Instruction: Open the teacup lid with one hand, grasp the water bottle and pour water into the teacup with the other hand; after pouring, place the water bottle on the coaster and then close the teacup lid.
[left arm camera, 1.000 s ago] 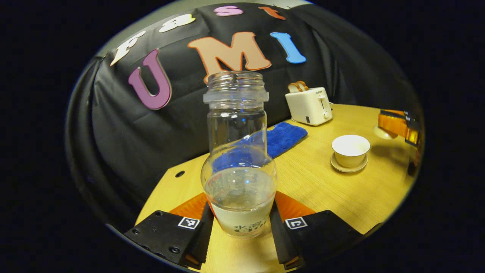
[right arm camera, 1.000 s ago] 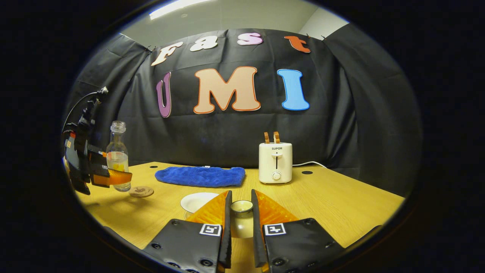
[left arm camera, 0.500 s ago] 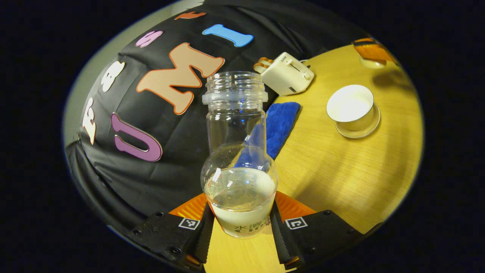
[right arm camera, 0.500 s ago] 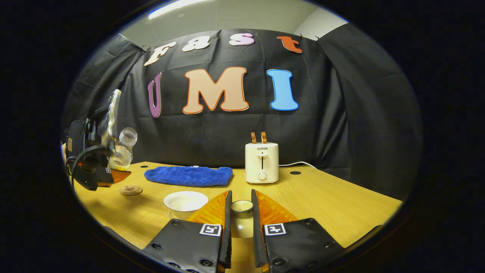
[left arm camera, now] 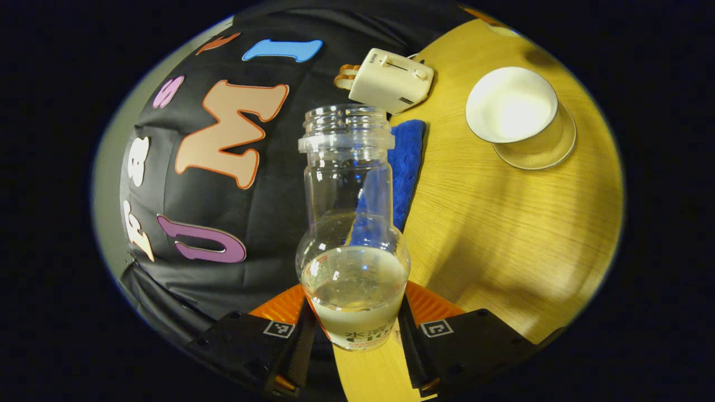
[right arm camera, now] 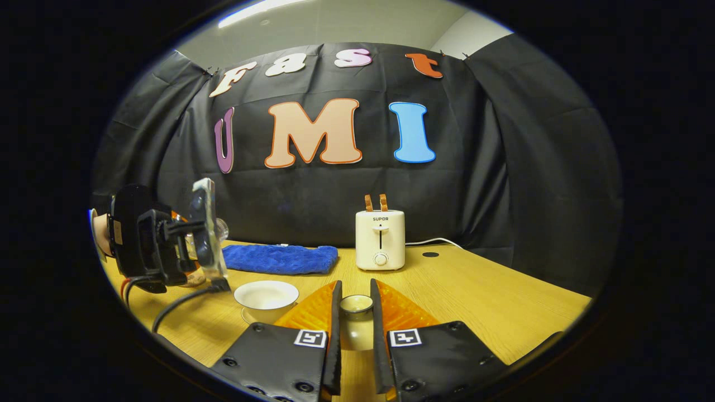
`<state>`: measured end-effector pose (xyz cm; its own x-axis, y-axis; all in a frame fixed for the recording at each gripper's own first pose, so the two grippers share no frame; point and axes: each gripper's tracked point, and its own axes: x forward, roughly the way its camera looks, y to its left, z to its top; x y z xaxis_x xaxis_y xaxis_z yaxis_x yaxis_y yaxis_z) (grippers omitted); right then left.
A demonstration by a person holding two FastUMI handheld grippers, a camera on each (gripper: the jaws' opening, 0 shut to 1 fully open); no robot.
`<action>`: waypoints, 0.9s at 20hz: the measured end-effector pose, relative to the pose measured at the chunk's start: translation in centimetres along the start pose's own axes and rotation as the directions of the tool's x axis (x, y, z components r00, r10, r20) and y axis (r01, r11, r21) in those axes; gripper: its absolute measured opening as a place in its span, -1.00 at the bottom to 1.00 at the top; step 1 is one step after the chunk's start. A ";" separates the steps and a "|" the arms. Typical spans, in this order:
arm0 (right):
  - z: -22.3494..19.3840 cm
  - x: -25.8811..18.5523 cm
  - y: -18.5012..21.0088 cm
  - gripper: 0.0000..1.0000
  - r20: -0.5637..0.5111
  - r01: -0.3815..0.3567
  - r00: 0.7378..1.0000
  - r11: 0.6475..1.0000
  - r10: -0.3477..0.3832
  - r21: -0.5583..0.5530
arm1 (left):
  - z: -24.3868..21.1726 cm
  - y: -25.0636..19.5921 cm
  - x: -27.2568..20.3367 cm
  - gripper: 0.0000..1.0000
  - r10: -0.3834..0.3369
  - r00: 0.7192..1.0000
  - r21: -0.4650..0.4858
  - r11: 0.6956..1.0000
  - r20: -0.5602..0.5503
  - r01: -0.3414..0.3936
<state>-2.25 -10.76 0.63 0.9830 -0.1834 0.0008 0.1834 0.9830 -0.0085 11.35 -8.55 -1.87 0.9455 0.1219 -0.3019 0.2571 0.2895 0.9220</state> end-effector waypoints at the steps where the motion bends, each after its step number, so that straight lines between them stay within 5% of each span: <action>1: 0.0 -0.1 0.0 -0.46 0.000 0.000 1.000 1.000 0.000 0.000 | 0.3 0.2 0.2 0.32 0.004 1.000 0.027 1.000 -0.003 -0.004; 11: 0.1 0.0 0.0 -0.46 0.000 -0.001 1.000 1.000 0.001 0.000 | 3.0 2.3 -0.1 0.31 0.113 0.993 0.297 0.948 0.023 -0.115; 18: 0.0 0.0 -0.1 -0.46 -0.001 -0.001 1.000 1.000 0.001 0.000 | 3.4 3.1 -0.2 0.31 0.148 0.988 0.390 0.908 0.039 -0.152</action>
<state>-2.26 -10.81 0.62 0.9832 -0.1825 -0.0001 0.1825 0.9832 -0.0082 12.58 -10.87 1.88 0.9803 0.1259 -0.1520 0.1678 -0.1259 0.9777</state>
